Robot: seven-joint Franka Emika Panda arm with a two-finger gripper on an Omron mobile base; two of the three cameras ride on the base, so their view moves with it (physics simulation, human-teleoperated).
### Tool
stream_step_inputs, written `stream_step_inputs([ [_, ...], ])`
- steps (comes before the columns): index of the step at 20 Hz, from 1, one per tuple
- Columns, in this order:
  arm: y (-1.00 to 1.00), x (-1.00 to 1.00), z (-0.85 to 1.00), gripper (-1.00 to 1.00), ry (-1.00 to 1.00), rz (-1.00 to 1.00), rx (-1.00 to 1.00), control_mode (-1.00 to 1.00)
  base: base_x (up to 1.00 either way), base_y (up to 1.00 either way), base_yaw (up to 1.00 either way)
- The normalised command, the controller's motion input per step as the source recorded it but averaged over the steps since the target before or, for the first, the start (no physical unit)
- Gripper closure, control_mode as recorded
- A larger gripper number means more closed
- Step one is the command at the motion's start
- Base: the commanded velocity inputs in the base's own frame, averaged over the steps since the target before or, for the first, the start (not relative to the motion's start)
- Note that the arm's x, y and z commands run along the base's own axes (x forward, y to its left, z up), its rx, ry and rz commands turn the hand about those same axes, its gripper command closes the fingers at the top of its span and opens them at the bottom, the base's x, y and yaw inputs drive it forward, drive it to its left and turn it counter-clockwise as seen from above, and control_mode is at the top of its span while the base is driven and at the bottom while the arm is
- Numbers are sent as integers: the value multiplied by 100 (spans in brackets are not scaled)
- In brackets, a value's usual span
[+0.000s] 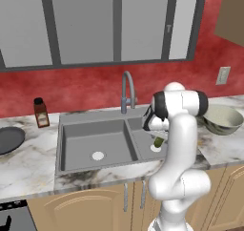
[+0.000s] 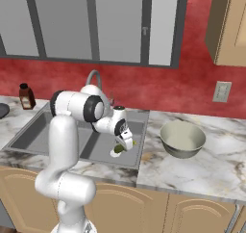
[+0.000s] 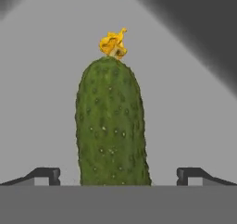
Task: Pick the cucumber from the sink and place it in the bowl. Then pick the bowl and place it in the microwave. Then close the microwave door and press the start button.
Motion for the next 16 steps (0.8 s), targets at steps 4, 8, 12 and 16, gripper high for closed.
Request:
stream_step_inputs([
  [4,-13,10,-24,-100,0,0,6,-100,0,0,0],
  [8,-1,0,-7,100,0,0,6,-100,0,0,0],
  [12,0,-9,21,100,0,0,6,-100,0,0,0],
  [16,0,-24,88,100,-1,0,4,-100,0,0,0],
])
